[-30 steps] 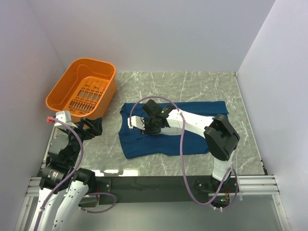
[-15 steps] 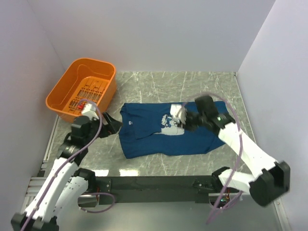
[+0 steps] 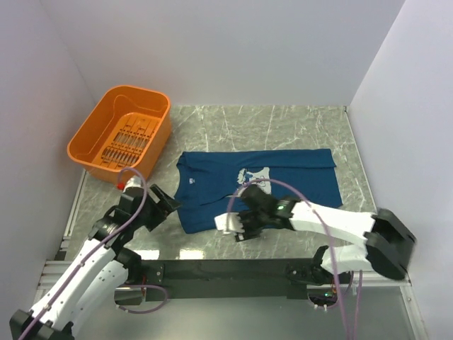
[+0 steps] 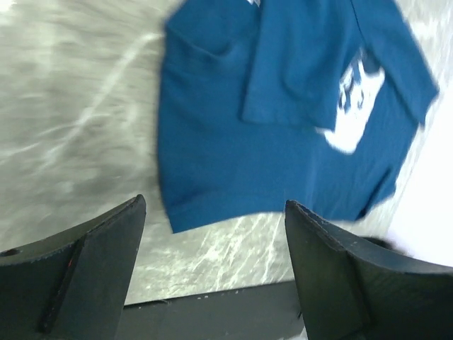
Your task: Fold and stack the t-shirts
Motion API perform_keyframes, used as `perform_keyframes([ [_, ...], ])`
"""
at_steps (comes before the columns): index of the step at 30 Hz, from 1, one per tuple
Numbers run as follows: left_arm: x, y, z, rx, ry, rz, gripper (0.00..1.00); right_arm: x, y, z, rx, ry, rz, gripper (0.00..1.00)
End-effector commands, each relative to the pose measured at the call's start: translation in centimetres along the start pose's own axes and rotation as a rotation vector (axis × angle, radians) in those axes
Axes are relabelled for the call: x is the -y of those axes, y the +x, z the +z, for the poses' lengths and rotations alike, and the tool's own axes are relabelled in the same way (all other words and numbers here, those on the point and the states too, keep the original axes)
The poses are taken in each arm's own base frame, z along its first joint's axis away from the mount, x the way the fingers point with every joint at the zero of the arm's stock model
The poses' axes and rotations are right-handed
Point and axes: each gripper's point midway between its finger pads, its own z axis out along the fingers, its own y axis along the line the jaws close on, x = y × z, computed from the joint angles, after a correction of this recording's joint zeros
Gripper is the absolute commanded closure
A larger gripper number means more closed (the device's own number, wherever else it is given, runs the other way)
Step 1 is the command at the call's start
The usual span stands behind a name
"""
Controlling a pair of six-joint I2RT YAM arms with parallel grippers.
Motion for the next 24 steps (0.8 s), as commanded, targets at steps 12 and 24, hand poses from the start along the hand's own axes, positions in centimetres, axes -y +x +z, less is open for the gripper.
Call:
perform_keyframes([
  [12,0.3,-6.8,-10.0,0.391,-0.006,-0.184,0.15,6.3,-6.6,7.4,-0.033,0.192,-0.010,0.47],
  [24,1.1,-5.3,-8.9,0.322,0.070,-0.128,0.16,5.4,-5.7,8.7,-0.074,0.111,0.037,0.88],
])
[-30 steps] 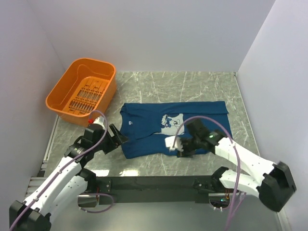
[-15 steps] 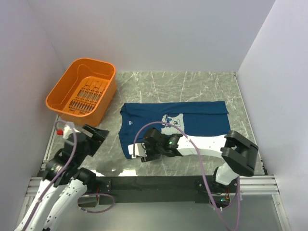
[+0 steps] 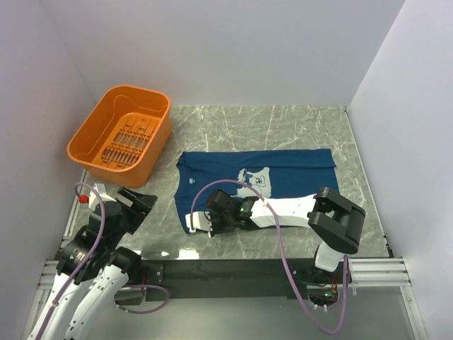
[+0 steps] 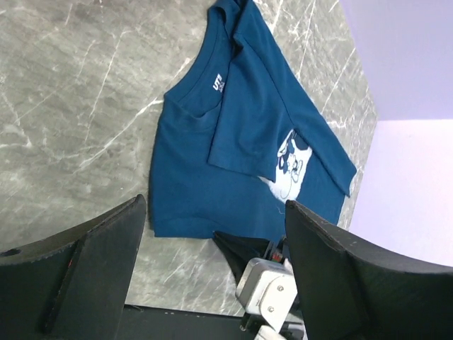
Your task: Fold and stack the t-shirts
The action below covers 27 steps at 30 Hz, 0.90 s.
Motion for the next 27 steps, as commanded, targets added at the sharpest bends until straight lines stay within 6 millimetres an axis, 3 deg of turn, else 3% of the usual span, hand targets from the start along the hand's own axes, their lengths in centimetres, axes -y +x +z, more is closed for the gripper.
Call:
perform_keyframes([
  [1,0.9,0.2,-0.2,-0.015,0.046,0.039,0.16,1.8,-2.6,-1.3,0.061,0.017,0.024,0.94],
  [5,1.2,0.4,-0.4,-0.027,0.078,0.063,0.15,5.1,-3.1,-4.4,0.141,0.011,0.121,1.00],
  [7,1.5,0.6,-0.4,-0.032,0.103,0.071,0.15,8.0,-2.5,-6.1,0.194,0.031,0.214,1.00],
  [12,2.2,1.1,-0.1,-0.051,0.151,0.071,0.15,12.2,0.7,-6.7,0.185,0.070,0.443,1.00],
  [15,2.3,1.8,0.4,-0.085,0.156,0.088,0.15,15.3,3.9,-6.3,0.130,0.170,0.602,0.87],
  [16,2.3,2.4,0.6,-0.112,0.158,0.100,0.15,15.8,4.7,-6.1,0.111,0.186,0.633,0.67],
  [19,2.7,3.8,1.3,-0.181,0.179,0.121,0.15,16.2,5.1,-6.8,0.116,0.210,0.654,0.51],
  [22,3.2,6.0,2.5,-0.279,0.232,0.171,0.19,16.3,4.1,-8.2,0.155,0.219,0.643,0.48],
  [23,3.4,7.8,2.5,-0.374,0.258,0.179,0.22,16.4,3.9,-8.7,0.162,0.217,0.621,0.48],
  [24,4.4,8.1,2.9,-0.388,0.312,0.175,0.24,16.1,3.5,-9.2,0.184,0.190,0.607,0.48],
  [27,3.3,11.5,4.3,-0.522,0.310,0.160,0.33,14.8,2.9,-11.2,0.244,0.099,0.539,0.48],
])
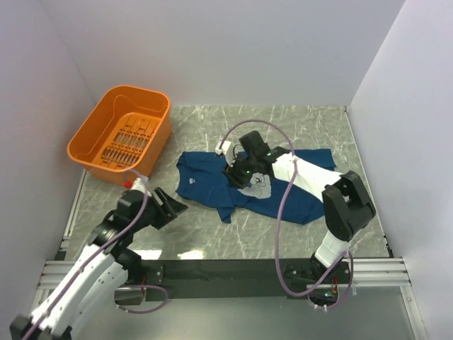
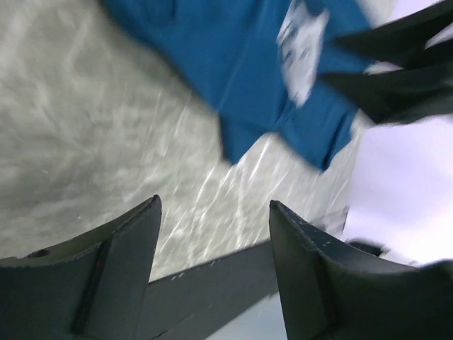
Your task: Fold and stack the t-shirts
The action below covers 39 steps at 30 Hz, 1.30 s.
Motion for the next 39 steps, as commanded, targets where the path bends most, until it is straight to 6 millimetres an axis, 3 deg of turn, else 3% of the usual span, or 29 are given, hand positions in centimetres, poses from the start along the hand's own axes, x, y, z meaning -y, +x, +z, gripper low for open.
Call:
perform_keyframes([
  [1,2.1,2.8,1.9,-0.149,0.135,0.042,0.33,-1.7,-2.2,-4.5,0.106,-0.125,-0.065,0.49],
  [2,2.0,2.8,2.5,-0.139,0.121,0.050,0.33,-1.9,-2.0,-5.1,0.117,-0.150,-0.086,0.48],
  [3,2.3,4.1,2.7,-0.174,0.128,0.067,0.33,-2.0,-1.8,-5.7,0.125,-0.160,-0.085,0.49],
  [9,5.0,7.9,6.1,-0.193,0.096,0.160,0.31,0.6,-0.6,-10.3,0.211,-0.054,0.009,0.49],
  [10,4.1,8.5,7.4,-0.187,0.036,0.178,0.31,1.0,-0.7,-11.4,0.234,-0.026,0.015,0.49],
  [12,5.4,9.6,8.5,-0.184,0.035,0.205,0.30,2.3,-0.3,-12.9,0.263,0.014,0.058,0.49],
  [13,4.0,10.0,9.9,-0.171,-0.036,0.233,0.30,2.4,-0.3,-13.7,0.281,0.028,0.061,0.49],
  [14,4.5,10.2,10.6,-0.155,-0.036,0.247,0.30,3.1,0.2,-14.4,0.293,0.052,0.092,0.49],
  [15,5.6,10.6,11.1,-0.148,-0.034,0.265,0.30,2.9,0.1,-14.9,0.312,0.045,0.091,0.49],
  [17,4.1,11.1,12.6,-0.130,-0.123,0.318,0.30,3.3,0.6,-15.6,0.324,0.061,0.114,0.49],
  [18,5.1,11.0,13.2,-0.115,-0.123,0.329,0.29,3.1,0.6,-15.9,0.335,0.055,0.112,0.49],
  [22,3.5,11.2,15.2,-0.082,-0.245,0.395,0.33,2.7,1.3,-16.3,0.339,0.058,0.123,0.49],
  [23,3.9,10.9,15.6,-0.053,-0.260,0.395,0.33,2.6,1.4,-16.3,0.341,0.056,0.125,0.49],
  [25,2.6,11.1,16.0,-0.058,-0.319,0.423,0.48,2.4,1.8,-16.4,0.346,0.059,0.126,0.49],
  [27,2.6,11.2,16.0,-0.048,-0.332,0.440,0.74,2.4,1.8,-16.8,0.356,0.063,0.129,0.49],
  [29,2.8,11.2,15.6,-0.034,-0.336,0.466,0.82,2.5,1.6,-17.3,0.369,0.062,0.136,0.49],
  [30,3.1,11.2,15.3,-0.030,-0.333,0.477,0.91,2.5,1.6,-17.5,0.372,0.067,0.134,0.49],
  [33,4.9,11.3,13.8,-0.057,-0.266,0.475,0.95,2.5,1.7,-17.7,0.371,0.070,0.124,0.49],
  [34,6.8,11.0,12.6,-0.061,-0.199,0.449,0.95,2.2,1.9,-17.6,0.362,0.059,0.117,0.49],
  [36,7.9,11.1,11.3,-0.084,-0.127,0.416,0.97,1.6,1.9,-17.5,0.359,0.024,0.099,0.49],
  [37,9.7,11.0,9.6,-0.117,-0.041,0.376,0.98,1.1,2.4,-17.4,0.342,0.002,0.088,0.49],
  [39,9.5,10.3,8.6,-0.135,0.018,0.299,0.99,0.4,2.4,-17.2,0.344,-0.053,0.063,0.49],
])
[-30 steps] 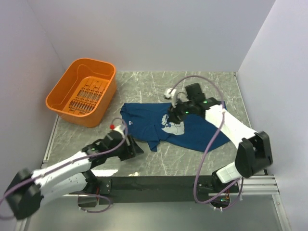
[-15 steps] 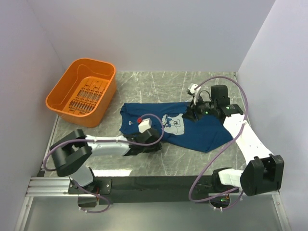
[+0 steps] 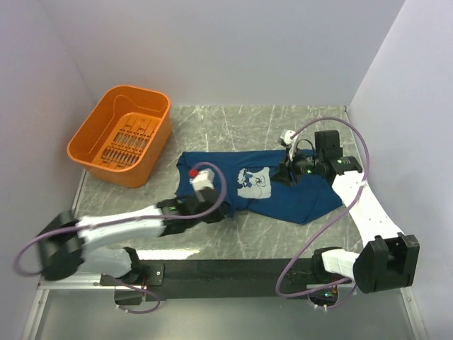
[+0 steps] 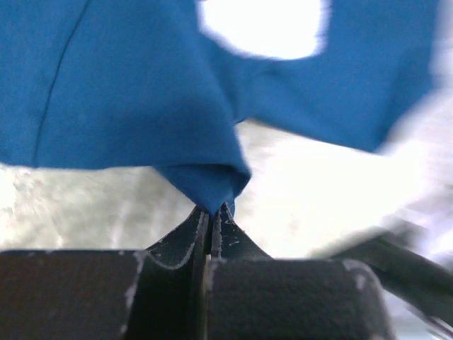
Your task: Fold and stack the t-shirts
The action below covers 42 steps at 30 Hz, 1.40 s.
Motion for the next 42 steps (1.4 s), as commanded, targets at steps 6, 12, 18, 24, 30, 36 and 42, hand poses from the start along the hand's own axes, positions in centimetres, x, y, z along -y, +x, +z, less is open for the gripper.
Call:
perform_keyframes([
  [6,-0.1,-3.1,-6.2,-0.082,0.366,-0.277,0.96,-5.2,1.7,0.9,-0.047,-0.266,-0.216,0.50],
  [12,-1.1,-4.2,-6.5,-0.126,0.429,-0.345,0.80,-8.8,3.5,4.7,-0.148,-0.335,-0.413,0.49],
  [18,-3.3,-5.9,-6.6,-0.036,0.371,-0.355,0.58,-10.7,4.0,7.8,-0.208,-0.387,-0.470,0.49],
  [24,-5.8,-8.7,-10.9,0.172,0.278,-0.287,0.43,-14.7,6.0,10.2,-0.214,-0.435,-0.659,0.47],
  [30,-7.2,-11.1,-17.0,0.374,0.295,-0.278,0.31,-16.7,6.6,13.8,-0.269,-0.415,-0.803,0.47],
  [36,-8.2,-12.6,-20.6,0.514,0.314,-0.264,0.22,-18.4,8.6,17.0,-0.350,-0.452,-0.887,0.47],
  [42,-8.5,-13.0,-21.7,0.554,0.311,-0.216,0.22,-19.8,10.4,18.0,-0.379,-0.487,-0.927,0.46],
])
